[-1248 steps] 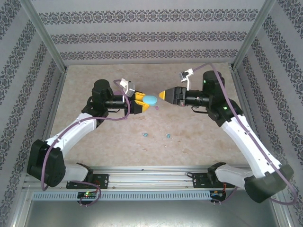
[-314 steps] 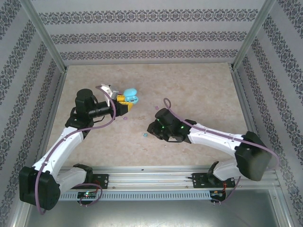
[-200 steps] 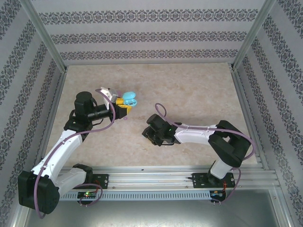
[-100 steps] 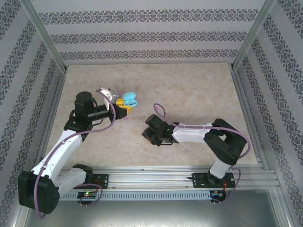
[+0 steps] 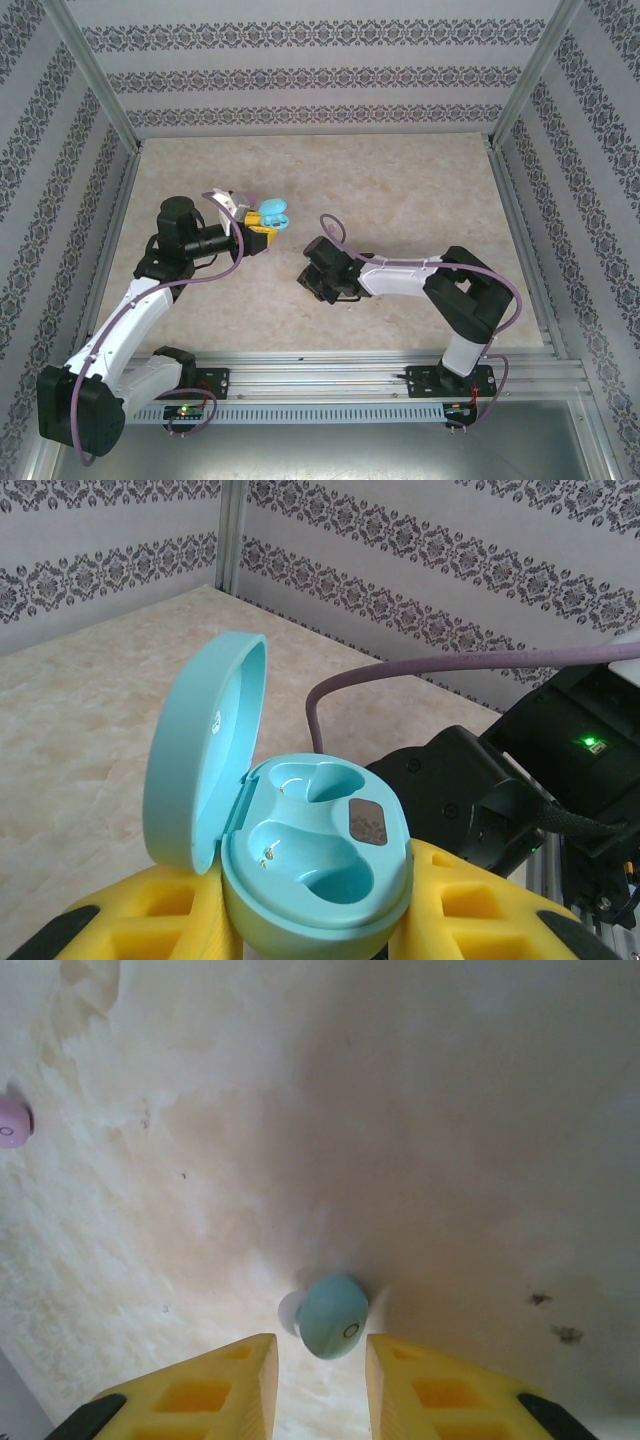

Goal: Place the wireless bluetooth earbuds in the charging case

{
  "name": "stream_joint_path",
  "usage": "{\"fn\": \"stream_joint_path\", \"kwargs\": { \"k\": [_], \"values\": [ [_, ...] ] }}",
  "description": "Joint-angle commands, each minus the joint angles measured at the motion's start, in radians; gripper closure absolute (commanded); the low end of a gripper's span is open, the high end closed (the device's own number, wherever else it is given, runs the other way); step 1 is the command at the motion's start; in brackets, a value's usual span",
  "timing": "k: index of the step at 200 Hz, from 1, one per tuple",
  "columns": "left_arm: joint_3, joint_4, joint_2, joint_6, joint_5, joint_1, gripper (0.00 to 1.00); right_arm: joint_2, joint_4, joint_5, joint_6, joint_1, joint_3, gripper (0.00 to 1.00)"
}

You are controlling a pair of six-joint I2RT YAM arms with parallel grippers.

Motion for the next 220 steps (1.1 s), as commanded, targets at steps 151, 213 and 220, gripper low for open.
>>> {"fn": "stream_joint_path", "kwargs": {
  "k": [151, 213, 220],
  "values": [
    [-0.01, -0.035, -0.034, 0.042, 0.039, 0.021, 0.8, 0.078, -0.116, -0.018, -0.178, -0.037, 0.103, 0.84],
    [-0.004, -0.001, -0.013, 0.041, 0.09, 0.021, 0.8, -0.15, -0.287, 0.105, -0.329, -0.07, 0.116, 0.85],
    [-0.004, 0.012, -0.007, 0.036, 0.098, 0.021, 0.8, -0.178, -0.301, 0.11, -0.344, -0.075, 0.116, 0.85]
  ]
}}
